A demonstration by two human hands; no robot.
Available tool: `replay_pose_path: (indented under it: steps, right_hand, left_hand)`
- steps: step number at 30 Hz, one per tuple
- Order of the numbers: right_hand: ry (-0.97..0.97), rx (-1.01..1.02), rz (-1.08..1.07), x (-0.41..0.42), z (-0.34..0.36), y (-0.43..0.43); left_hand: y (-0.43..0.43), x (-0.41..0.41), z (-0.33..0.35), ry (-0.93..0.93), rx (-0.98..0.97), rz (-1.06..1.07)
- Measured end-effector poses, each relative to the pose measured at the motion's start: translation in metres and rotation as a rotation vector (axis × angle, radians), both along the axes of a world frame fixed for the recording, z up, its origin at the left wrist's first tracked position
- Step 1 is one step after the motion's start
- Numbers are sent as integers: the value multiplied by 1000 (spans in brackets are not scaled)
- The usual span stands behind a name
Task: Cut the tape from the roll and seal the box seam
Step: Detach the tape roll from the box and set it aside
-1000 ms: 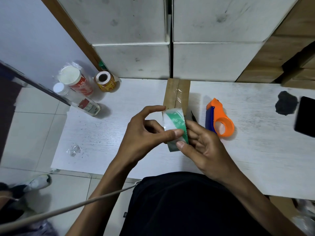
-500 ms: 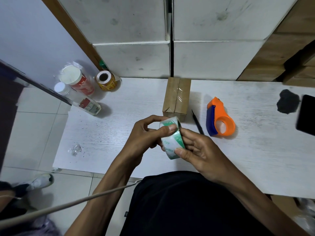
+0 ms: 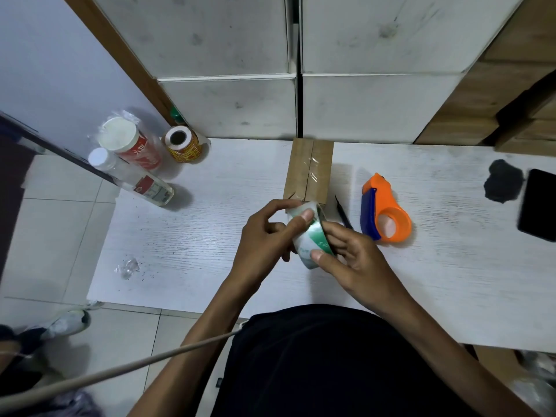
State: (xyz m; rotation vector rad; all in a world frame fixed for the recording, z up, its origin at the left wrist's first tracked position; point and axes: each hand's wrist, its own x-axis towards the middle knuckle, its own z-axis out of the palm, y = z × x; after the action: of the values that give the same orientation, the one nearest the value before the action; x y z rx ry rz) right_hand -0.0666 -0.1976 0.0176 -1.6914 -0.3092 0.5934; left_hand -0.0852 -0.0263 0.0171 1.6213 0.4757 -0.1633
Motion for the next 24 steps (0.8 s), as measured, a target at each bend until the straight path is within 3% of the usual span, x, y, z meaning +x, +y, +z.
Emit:
replay_pose_path:
  steps: [7,11,17,20,24]
  right_hand:
    - [-231,-235,-96,8,-22,-25]
    - [-465,-502,-243,28,-40,-57]
    - [-604,-858,-317,81,-67,-134]
    - [-596,-1035,-287,98,-83,-163]
    - [-403,-1171,-274,107,-110,-179]
  left_hand:
    - [-10,2,-20,13,46,-79]
    - [-3,1,-38,57,113,-87]
    - [5,4,-57,84,186,-37]
    - [5,9,-66,88,251,-18]
    - [6,17,-77,69,321,-14]
